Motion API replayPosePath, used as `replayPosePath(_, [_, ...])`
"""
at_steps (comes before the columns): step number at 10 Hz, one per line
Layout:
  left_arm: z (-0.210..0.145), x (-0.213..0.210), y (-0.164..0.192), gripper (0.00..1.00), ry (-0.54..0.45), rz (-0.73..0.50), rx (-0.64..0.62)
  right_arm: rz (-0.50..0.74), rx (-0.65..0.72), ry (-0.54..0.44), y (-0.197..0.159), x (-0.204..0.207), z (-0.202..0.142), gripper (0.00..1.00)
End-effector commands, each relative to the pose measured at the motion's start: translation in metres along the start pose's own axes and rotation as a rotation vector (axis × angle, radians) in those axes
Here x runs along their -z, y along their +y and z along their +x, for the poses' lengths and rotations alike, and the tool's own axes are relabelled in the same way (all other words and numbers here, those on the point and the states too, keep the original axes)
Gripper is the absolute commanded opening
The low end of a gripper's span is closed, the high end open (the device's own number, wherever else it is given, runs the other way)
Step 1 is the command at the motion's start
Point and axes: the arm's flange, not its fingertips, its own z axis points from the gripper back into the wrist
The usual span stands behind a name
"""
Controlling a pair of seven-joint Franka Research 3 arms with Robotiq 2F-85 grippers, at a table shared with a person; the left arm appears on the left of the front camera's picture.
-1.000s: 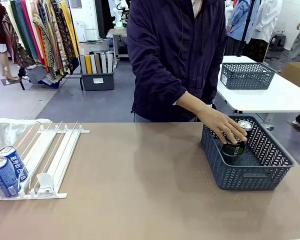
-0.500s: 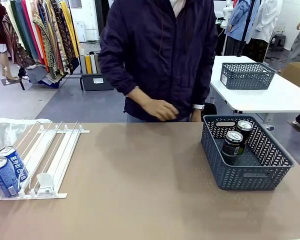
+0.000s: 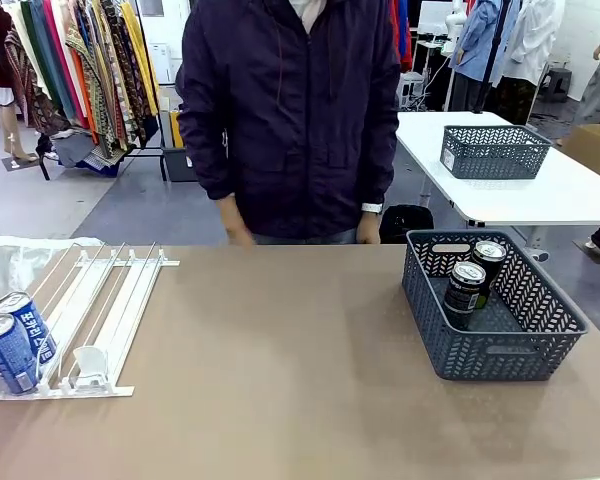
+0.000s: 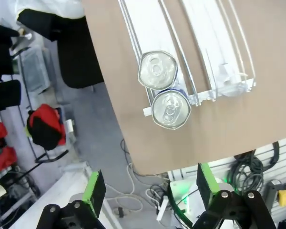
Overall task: Retrieve and store the cans from the dispenser.
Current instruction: Pick up one can from the Automatic Can Dispenser and place it in the middle of the table.
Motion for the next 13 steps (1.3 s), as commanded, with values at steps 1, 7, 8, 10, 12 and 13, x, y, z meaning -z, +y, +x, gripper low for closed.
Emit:
replayPosePath(1, [0.001, 0.002, -0.001, 1.00, 0.011, 0.014, -0.003, 0.014, -0.016, -0.003, 0.000, -0.001, 0.000, 1.00])
replayPosePath(7, [0.018, 0.079, -0.011, 1.00, 0.130, -0.236, -0.151, 0.014, -0.016, -0.003, 0.000, -0.001, 0.000, 1.00])
replayPosePath(8, [0.021, 0.090, -0.014, 1.00, 0.147, -0.196, -0.168, 0.014, -0.016, -0.003, 0.000, -0.001, 0.000, 1.00])
replayPosePath(10, [0.029, 0.108, -0.020, 1.00, 0.164, -0.195, -0.135, 0.014, -0.016, -0.003, 0.000, -0.001, 0.000, 1.00])
replayPosePath(12, [0.035, 0.121, -0.022, 1.00, 0.214, -0.117, -0.176, 0.014, -0.016, -0.003, 0.000, -0.001, 0.000, 1.00])
replayPosePath(13, [0.036, 0.124, -0.021, 1.00, 0.222, -0.100, -0.189, 0.014, -0.016, -0.003, 0.000, -0.001, 0.000, 1.00])
